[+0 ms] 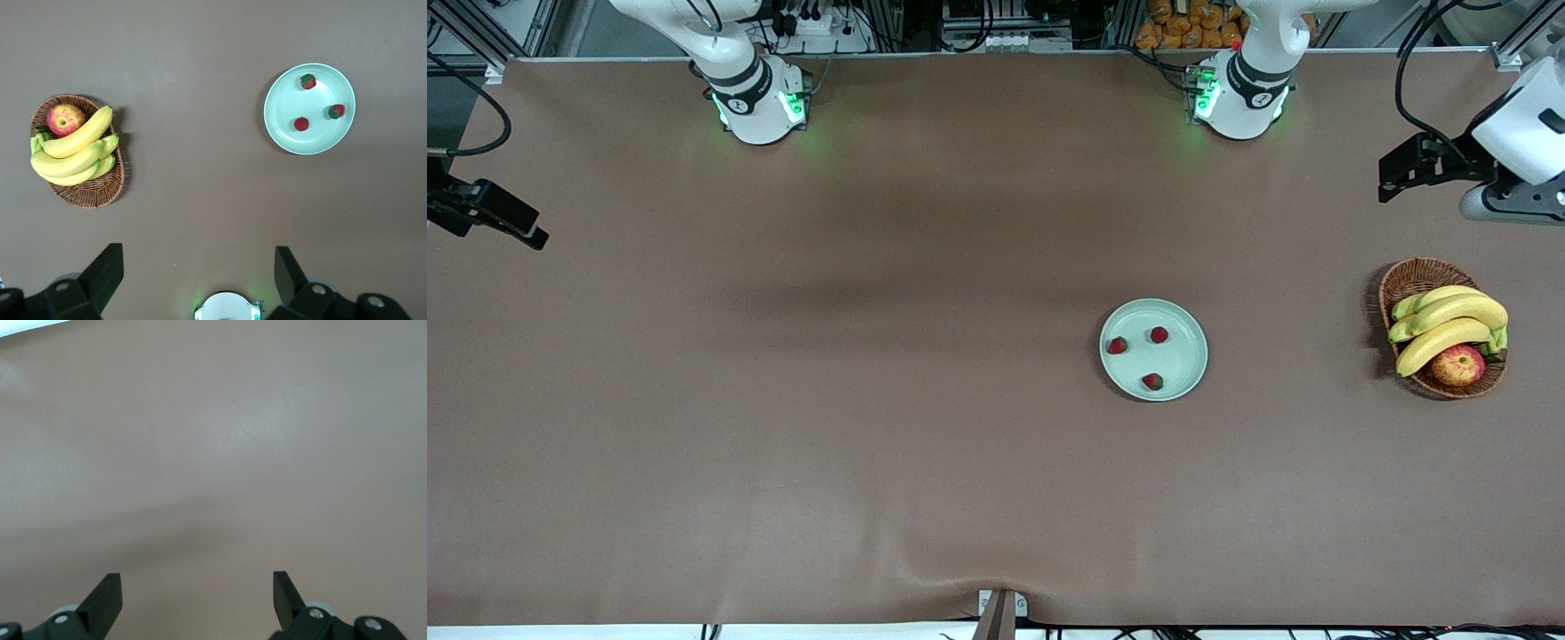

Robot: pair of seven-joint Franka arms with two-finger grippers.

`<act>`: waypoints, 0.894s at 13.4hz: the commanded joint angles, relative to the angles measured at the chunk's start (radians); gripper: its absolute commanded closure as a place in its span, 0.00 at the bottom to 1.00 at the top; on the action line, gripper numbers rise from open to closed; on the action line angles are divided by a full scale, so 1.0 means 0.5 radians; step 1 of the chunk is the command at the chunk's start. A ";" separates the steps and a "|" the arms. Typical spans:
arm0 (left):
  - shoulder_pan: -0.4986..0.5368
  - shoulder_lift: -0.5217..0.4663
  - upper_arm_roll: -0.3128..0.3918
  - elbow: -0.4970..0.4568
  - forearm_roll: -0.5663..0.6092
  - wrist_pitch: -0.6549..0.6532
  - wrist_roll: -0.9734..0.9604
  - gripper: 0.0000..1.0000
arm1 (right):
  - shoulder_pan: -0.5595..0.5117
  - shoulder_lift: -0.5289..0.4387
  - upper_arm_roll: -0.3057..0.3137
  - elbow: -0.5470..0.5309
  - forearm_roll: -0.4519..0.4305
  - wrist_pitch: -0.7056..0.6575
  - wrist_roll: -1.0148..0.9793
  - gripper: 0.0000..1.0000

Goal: Collect all strawberries into plate

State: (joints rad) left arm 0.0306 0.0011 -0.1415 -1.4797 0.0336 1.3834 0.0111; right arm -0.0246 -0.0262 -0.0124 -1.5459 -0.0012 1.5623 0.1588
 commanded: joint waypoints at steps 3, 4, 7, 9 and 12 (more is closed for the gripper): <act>0.025 -0.021 -0.009 0.014 -0.043 -0.033 0.042 0.00 | 0.006 0.000 0.000 0.024 -0.038 -0.023 -0.011 0.00; 0.025 -0.021 -0.009 0.014 -0.046 -0.033 0.045 0.00 | 0.006 0.000 0.000 0.024 -0.038 -0.023 -0.011 0.00; 0.022 -0.017 -0.015 0.014 -0.046 -0.033 0.042 0.00 | 0.009 0.000 0.000 0.024 -0.038 -0.023 -0.011 0.00; 0.022 -0.017 -0.021 0.014 -0.049 -0.030 0.042 0.00 | 0.009 0.000 0.000 0.024 -0.038 -0.023 -0.011 0.00; 0.022 -0.017 -0.018 0.014 -0.080 -0.033 0.039 0.00 | 0.009 0.000 0.003 0.024 -0.038 -0.023 -0.011 0.00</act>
State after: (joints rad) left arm 0.0330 0.0011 -0.1466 -1.4797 0.0095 1.3834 0.0136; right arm -0.0245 -0.0262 -0.0123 -1.5459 -0.0012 1.5622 0.1588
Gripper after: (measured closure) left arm 0.000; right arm 0.000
